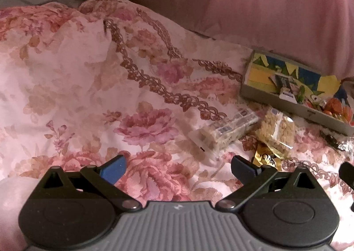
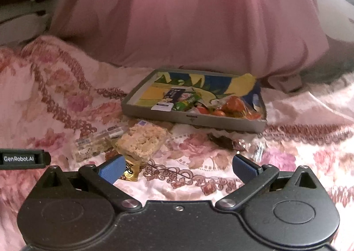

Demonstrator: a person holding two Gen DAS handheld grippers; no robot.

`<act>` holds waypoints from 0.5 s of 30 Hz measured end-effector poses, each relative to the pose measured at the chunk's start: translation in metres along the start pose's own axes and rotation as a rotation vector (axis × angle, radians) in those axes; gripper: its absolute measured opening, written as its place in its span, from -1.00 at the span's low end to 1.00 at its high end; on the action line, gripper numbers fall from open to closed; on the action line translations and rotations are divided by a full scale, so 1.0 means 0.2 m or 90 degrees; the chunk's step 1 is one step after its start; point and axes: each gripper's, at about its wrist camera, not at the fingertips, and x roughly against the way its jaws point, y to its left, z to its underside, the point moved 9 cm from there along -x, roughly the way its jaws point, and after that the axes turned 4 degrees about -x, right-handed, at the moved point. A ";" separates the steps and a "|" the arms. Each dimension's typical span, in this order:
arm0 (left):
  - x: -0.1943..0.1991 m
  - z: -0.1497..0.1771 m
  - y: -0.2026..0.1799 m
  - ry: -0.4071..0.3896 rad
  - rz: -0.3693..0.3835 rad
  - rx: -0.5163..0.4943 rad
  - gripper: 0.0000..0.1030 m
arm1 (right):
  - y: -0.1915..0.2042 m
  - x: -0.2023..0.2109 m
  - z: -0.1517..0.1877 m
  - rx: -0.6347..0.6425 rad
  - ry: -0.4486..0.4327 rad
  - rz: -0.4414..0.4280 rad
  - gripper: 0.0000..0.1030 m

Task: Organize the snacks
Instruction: 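Move both tools back toward the clear wrapped bar and rice crispy block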

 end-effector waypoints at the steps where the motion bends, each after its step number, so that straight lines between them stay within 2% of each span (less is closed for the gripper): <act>1: -0.01 0.00 0.00 0.005 0.001 -0.001 0.99 | 0.00 -0.02 0.00 0.012 0.002 0.002 0.99; 7: -0.05 0.00 -0.02 0.027 0.012 0.003 0.99 | 0.00 -0.13 -0.04 0.019 0.003 -0.016 0.99; 12: -0.11 -0.08 -0.04 0.027 0.037 -0.005 0.99 | 0.00 -0.21 -0.05 0.019 -0.013 -0.033 0.99; 15: -0.16 -0.12 -0.05 0.030 0.052 -0.013 0.99 | 0.00 -0.25 -0.03 0.016 -0.001 -0.036 0.99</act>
